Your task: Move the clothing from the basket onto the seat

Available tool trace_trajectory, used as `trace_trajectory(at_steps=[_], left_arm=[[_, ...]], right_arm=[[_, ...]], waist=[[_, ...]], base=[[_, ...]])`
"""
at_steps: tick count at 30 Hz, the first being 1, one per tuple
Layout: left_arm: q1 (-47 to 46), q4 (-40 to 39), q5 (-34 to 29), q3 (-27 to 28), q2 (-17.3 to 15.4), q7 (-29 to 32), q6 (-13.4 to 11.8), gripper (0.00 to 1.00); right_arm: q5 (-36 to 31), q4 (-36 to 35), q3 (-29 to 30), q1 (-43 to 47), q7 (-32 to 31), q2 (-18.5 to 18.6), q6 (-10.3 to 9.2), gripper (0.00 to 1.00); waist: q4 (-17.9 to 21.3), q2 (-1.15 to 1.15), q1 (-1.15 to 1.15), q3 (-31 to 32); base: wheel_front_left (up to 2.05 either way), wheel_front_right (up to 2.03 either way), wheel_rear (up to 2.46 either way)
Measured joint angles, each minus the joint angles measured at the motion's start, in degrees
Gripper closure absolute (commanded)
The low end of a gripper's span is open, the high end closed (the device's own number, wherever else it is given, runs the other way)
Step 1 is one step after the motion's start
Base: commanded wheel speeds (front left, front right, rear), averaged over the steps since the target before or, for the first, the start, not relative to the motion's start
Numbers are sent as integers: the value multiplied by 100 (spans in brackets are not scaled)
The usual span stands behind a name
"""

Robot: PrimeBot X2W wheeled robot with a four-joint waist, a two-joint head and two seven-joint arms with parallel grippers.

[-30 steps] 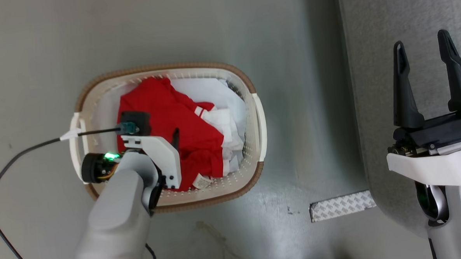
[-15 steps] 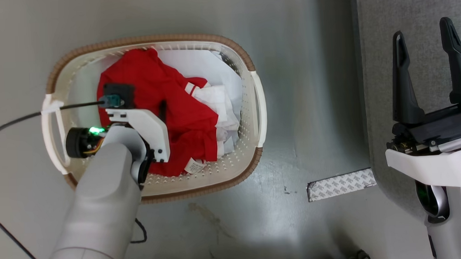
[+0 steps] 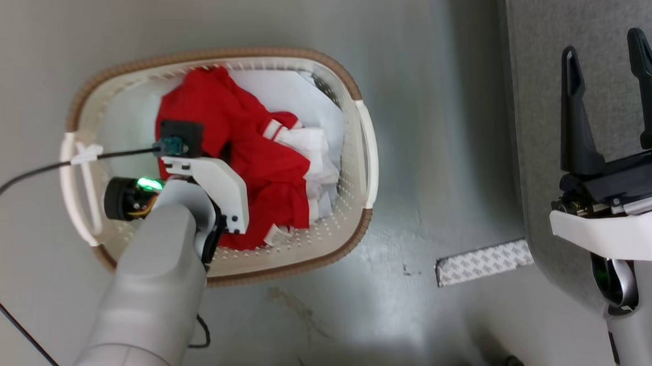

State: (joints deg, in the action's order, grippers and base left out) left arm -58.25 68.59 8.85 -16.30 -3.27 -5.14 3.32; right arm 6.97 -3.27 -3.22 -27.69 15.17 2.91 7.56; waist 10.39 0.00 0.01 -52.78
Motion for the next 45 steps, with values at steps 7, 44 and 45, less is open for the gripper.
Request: trace_trajectory(at_steps=[7,44,45], left_arm=[[402,51,288,-19,35,-435,200,100],[5466,-6106,1334,664,-793,-801,-467,100],[5618,-6254,1330,662,-820,-798,-501,100]], right_arm=[[-136,375,147,201,0,0,0,0],[-290,1794,452,2438,0,0,0,0],[-304,1807,412,2524,0,-3,0,0]], waist=[[-177,0,-1,599],[-749,0,-3,5036],[-736,0,-3,5120]], base=[[0,0,0],[0,0,0],[0,0,0]])
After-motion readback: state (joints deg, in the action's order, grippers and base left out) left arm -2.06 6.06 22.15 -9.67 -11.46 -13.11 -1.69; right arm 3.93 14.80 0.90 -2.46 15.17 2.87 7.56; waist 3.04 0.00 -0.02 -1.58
